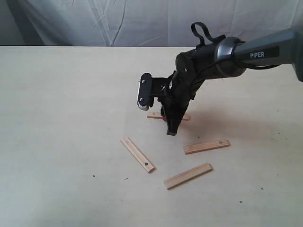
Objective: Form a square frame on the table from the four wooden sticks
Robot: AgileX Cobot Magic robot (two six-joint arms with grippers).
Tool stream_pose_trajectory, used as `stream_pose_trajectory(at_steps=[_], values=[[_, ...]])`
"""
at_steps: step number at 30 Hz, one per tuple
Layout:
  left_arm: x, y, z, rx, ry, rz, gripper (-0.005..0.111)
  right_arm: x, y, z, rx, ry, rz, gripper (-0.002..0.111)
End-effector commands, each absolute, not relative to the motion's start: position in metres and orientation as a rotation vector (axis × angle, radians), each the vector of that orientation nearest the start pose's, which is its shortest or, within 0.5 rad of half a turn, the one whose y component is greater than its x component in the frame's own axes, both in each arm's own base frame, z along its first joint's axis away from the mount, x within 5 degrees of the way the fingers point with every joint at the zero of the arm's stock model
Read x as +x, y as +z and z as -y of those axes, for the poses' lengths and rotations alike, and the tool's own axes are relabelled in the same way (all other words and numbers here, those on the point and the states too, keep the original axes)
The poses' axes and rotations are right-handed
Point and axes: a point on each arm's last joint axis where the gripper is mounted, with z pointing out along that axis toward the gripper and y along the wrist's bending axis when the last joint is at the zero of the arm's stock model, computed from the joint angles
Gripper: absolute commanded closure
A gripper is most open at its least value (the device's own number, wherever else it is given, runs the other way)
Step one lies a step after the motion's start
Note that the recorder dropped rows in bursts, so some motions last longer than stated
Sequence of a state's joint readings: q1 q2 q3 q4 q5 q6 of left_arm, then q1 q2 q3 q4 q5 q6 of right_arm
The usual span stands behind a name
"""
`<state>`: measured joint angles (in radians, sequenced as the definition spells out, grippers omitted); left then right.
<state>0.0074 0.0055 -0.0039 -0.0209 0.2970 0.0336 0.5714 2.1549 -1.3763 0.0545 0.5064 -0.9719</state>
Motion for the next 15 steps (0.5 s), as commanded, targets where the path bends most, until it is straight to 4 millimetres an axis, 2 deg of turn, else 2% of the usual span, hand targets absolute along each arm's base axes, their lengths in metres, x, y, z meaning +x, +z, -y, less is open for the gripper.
stream_pose_trajectory(at_steps=[1, 3, 5, 6, 7, 8, 10, 13, 15], values=[[0.055, 0.187, 0.0, 0.01, 0.01, -1.768, 0.107, 0.358, 0.105, -0.234, -1.895, -0.05, -2.036, 0.068], [0.055, 0.187, 0.0, 0.01, 0.01, -1.768, 0.107, 0.358, 0.119, -0.234, -1.871, -0.056, -2.017, 0.068], [0.055, 0.187, 0.0, 0.01, 0.01, -1.768, 0.107, 0.357, 0.143, -0.233, -1.717, -0.026, -2.087, 0.068], [0.055, 0.187, 0.0, 0.01, 0.01, -1.768, 0.107, 0.354, 0.158, -0.232, -1.521, 0.026, -2.212, 0.068], [0.055, 0.187, 0.0, 0.01, 0.01, -1.768, 0.107, 0.353, 0.164, -0.231, -1.401, 0.062, -2.287, 0.068], [0.055, 0.187, 0.0, 0.01, 0.01, -1.768, 0.107, 0.35, 0.173, -0.228, -1.165, 0.139, -2.438, 0.068], [0.055, 0.187, 0.0, 0.01, 0.01, -1.768, 0.107, 0.345, 0.178, -0.221, -0.933, 0.187, -2.609, 0.068], [0.055, 0.187, 0.0, 0.01, 0.01, -1.768, 0.107, 0.34, 0.176, -0.208, -0.476, 0.212, -2.869, 0.068], [0.055, 0.187, 0.0, 0.01, 0.01, -1.768, 0.107, 0.336, 0.172, -0.205, -0.305, 0.211, -2.934, 0.068]])
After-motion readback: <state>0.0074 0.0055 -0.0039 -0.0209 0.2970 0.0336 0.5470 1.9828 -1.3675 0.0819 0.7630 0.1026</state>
